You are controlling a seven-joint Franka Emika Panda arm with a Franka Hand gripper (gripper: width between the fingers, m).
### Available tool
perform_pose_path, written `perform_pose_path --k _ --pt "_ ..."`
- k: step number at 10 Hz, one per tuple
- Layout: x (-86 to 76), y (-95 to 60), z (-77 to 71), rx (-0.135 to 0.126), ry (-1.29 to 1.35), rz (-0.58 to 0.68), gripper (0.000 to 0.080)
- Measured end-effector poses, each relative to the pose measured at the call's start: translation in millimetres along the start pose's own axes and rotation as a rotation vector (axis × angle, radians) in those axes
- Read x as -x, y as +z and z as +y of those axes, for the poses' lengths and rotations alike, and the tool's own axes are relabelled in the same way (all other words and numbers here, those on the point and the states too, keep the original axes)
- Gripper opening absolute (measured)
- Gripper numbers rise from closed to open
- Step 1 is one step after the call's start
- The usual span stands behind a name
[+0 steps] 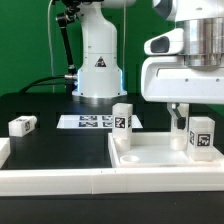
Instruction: Assemble square table
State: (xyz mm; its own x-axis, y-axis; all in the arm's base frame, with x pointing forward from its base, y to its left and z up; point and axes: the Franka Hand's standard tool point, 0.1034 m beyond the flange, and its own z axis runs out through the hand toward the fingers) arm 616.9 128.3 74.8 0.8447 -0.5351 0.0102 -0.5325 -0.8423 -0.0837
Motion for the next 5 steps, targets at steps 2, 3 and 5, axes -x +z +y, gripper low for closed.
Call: perform_pose_path --k 2,3,5 --pt "-3.1 -0.3 2.9 0.001 -0.207 0.002 0.0649" --pt "-4.6 -0.5 4.6 0.001 -0.273 0.002 0.0649" --pt "-6.1 -0.9 5.5 0.004 -0.448 0.004 0.0649"
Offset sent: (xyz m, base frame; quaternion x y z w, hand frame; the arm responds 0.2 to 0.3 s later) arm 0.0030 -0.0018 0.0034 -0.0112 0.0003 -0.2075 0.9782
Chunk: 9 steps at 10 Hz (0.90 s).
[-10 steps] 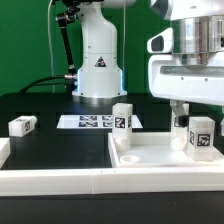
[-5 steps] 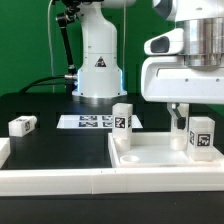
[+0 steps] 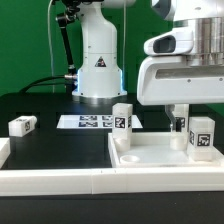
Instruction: Assemble square table
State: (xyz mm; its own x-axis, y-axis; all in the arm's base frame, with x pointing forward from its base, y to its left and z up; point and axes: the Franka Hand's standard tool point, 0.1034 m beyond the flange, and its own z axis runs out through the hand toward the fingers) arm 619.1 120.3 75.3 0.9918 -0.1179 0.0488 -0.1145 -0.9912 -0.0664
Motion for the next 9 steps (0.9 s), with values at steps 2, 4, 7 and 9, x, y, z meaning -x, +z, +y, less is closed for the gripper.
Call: perform_pose_path --k 2,4,7,9 --pt "-1.4 -0.2 4.5 0.003 -0.103 0.001 0.0649" --pt "-1.1 0.1 4.3 0.003 -0.093 0.000 0.0385" --pt "-1.0 0.3 4.2 0.002 -0.060 0.000 0.0288" --pt "-1.6 0.4 6.2 -0.006 0.105 -0.001 0.0288"
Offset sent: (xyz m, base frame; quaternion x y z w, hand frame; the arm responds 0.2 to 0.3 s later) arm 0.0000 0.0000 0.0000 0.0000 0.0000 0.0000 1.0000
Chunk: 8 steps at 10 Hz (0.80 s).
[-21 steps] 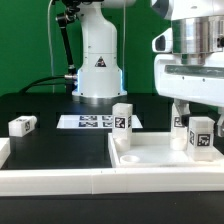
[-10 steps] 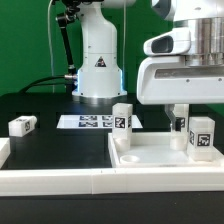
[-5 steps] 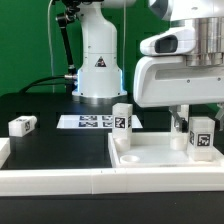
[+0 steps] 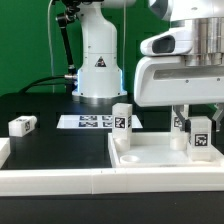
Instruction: Assemble square table
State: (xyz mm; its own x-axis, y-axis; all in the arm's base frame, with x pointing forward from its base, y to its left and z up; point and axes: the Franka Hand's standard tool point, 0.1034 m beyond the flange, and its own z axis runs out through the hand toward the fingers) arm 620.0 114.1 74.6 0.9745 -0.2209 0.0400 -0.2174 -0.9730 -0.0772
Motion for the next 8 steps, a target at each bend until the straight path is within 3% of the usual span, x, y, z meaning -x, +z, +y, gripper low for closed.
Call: perform_pose_path --k 3,8 --pt "1.2 1.0 -0.7 -0.006 0.398 0.001 0.0289" --pt "1.6 1.7 -2.1 -0.001 0.840 -0.007 0.0290"
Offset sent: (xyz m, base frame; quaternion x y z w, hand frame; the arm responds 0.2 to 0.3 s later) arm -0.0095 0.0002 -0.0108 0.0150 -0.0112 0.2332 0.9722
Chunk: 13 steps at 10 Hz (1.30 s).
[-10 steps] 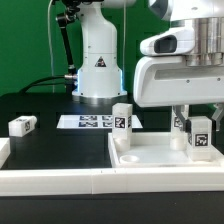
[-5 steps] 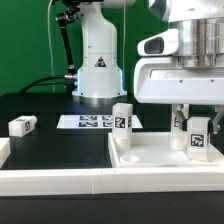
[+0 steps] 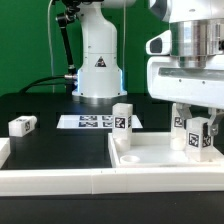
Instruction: Assemble square table
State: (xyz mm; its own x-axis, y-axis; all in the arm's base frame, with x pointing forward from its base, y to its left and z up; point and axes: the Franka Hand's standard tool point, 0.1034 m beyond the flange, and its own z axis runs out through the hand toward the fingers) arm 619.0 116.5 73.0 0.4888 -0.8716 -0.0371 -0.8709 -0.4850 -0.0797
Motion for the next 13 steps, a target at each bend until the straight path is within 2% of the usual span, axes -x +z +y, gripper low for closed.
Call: perform_pose_path --k 2,10,12,13 --pt "0.5 0.1 0.7 0.009 0.111 -0.005 0.0290" --pt "1.0 0.2 0.0 0.006 0.507 -0.012 0.0290" --pt "1.4 0.2 -0.2 0.006 0.426 -0.012 0.0290" --pt "1.8 -0.5 -2.5 -0.004 0.355 -0.010 0.0402"
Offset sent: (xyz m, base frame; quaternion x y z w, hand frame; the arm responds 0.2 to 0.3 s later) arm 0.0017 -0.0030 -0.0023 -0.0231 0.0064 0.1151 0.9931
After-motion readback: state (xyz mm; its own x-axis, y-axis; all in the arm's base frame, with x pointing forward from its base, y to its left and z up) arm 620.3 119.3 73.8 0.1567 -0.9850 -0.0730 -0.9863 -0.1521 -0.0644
